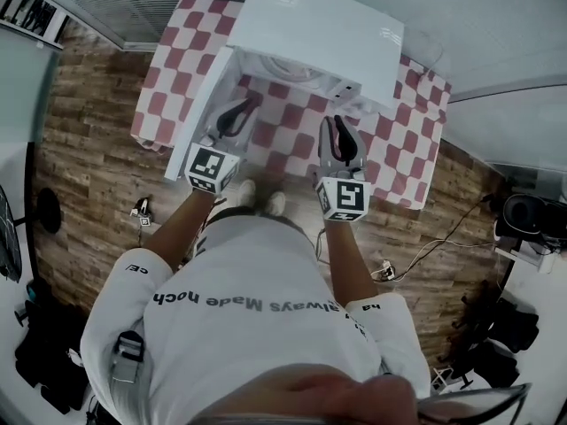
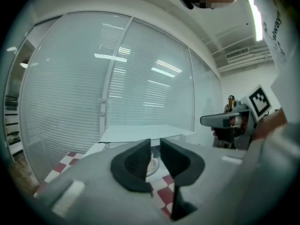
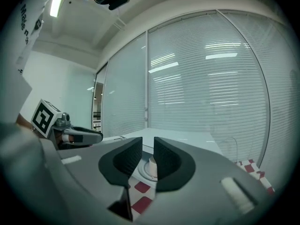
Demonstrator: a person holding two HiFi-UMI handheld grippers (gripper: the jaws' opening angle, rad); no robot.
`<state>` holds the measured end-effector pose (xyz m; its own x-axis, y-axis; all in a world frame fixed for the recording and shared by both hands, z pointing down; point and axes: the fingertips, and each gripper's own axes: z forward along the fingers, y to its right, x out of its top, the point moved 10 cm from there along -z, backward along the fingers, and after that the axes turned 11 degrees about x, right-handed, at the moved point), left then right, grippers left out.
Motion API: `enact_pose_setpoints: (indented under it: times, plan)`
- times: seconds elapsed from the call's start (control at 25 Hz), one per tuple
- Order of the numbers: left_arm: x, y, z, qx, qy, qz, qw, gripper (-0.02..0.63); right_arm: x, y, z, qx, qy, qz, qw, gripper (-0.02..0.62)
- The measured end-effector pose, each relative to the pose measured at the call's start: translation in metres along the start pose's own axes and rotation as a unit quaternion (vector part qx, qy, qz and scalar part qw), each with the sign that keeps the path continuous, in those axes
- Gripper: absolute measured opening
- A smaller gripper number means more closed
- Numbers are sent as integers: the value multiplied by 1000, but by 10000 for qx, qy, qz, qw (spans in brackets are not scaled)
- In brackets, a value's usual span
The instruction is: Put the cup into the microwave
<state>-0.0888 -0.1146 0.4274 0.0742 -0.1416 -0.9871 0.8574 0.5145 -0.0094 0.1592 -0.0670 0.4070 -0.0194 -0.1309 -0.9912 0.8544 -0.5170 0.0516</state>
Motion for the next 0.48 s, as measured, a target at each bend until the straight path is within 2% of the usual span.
enact_pose_setpoints:
  times: [0.2, 0.48]
  plan:
    - [22, 8, -27, 10, -35, 23, 10000, 64, 25, -21, -27, 4, 21, 97, 10000, 77]
    - [56, 35, -59, -107, 328, -250, 9991, 63, 55, -49, -57, 119, 72, 43, 9999, 76]
